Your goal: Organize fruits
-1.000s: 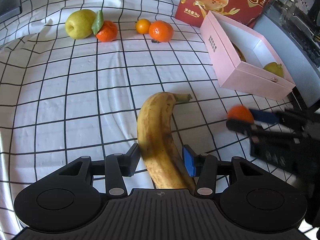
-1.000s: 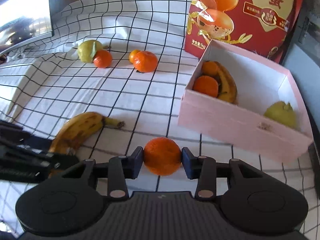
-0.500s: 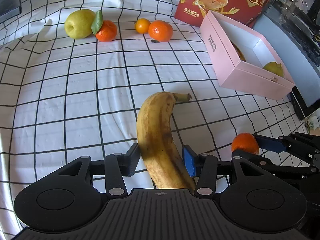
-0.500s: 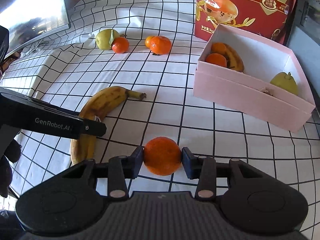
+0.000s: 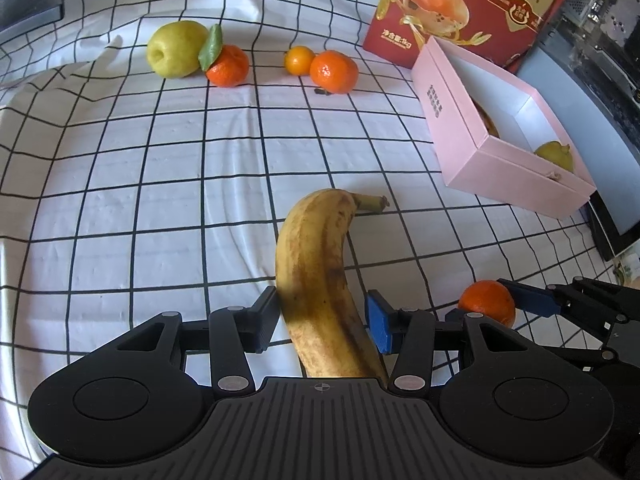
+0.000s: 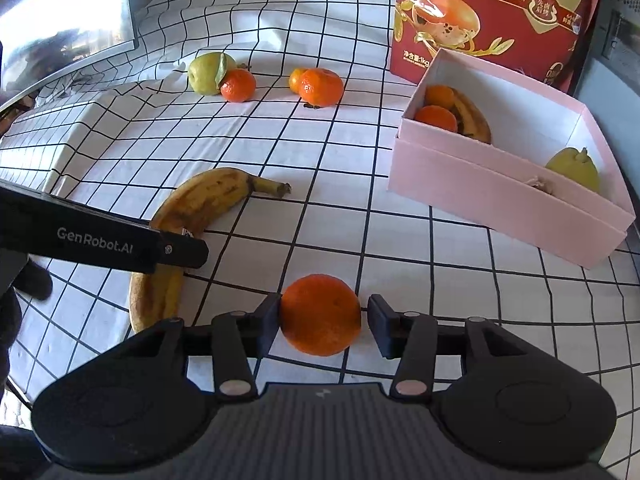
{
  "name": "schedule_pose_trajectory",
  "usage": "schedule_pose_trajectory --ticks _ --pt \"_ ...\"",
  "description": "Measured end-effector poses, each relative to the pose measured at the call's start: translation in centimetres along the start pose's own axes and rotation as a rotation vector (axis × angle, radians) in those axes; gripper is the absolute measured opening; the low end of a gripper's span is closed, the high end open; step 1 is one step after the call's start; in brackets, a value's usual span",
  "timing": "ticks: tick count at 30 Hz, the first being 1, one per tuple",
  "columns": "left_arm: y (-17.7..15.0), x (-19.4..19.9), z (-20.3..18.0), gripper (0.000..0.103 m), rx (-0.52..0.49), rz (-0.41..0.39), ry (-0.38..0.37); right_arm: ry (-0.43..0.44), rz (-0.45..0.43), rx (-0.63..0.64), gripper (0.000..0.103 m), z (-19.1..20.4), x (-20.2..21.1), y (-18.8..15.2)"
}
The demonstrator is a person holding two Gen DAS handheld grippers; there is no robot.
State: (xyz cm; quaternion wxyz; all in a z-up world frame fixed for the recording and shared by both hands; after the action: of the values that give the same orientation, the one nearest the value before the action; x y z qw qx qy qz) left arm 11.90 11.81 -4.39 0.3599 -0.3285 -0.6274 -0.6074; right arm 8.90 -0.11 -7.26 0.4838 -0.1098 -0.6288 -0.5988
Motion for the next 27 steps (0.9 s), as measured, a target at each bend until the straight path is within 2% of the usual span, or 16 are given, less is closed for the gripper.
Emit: schedule_pose_trajectory --ticks 6,7,12,15,17,22,25,27 --pt "0.1 0.0 0.0 0.050 -0.021 -0.005 0.016 0.003 0.003 0.031 0.046 0.3 -0.1 -0.4" --pt "0.1 0.0 0.1 0.050 -0.025 -0.006 0.016 0.010 -0.002 0.022 0.042 0.2 -0.1 -0.5" --pt "0.3 0.0 0.6 0.044 0.030 -0.053 -0.001 0.010 -0.040 0.007 0.042 -0.2 0.6 -0.9" --pt "1.0 0.9 0.6 0.041 0.035 -0.119 0.000 0.005 -0.071 -0.013 0.041 -0.8 1.7 -0.9" --pt "2.2 2.3 0.4 0.041 0.037 -0.180 -0.027 -0.007 -0.103 -0.035 0.041 -1.4 2.9 -0.5" --pt "7.4 6.9 -1.0 0.038 0.030 -0.358 -0.114 -0.052 -0.196 -0.064 0.041 -3.3 6.9 1.5" --pt "11.0 9.8 -2.9 0.035 -0.026 -0.472 -0.148 -0.090 -0.258 -0.059 0.041 -4.6 9.9 3.0" --pt "12.3 10.2 -3.9 0.034 -0.057 -0.483 -0.144 -0.118 -0.283 -0.060 0.041 -5.7 11.2 3.4"
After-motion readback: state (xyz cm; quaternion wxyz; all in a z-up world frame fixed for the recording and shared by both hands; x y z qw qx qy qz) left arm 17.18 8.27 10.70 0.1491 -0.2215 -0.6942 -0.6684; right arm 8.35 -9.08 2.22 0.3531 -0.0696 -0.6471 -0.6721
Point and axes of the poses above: each gripper's, at about its wrist camera, not at the fingertips, and x roughly against the way its jaws point, z to its left, y to its top, the point moved 9 cm from there along -x, roughly the way its jaws point, and after that the axes turned 14 degrees about y, right-handed, at the moved point
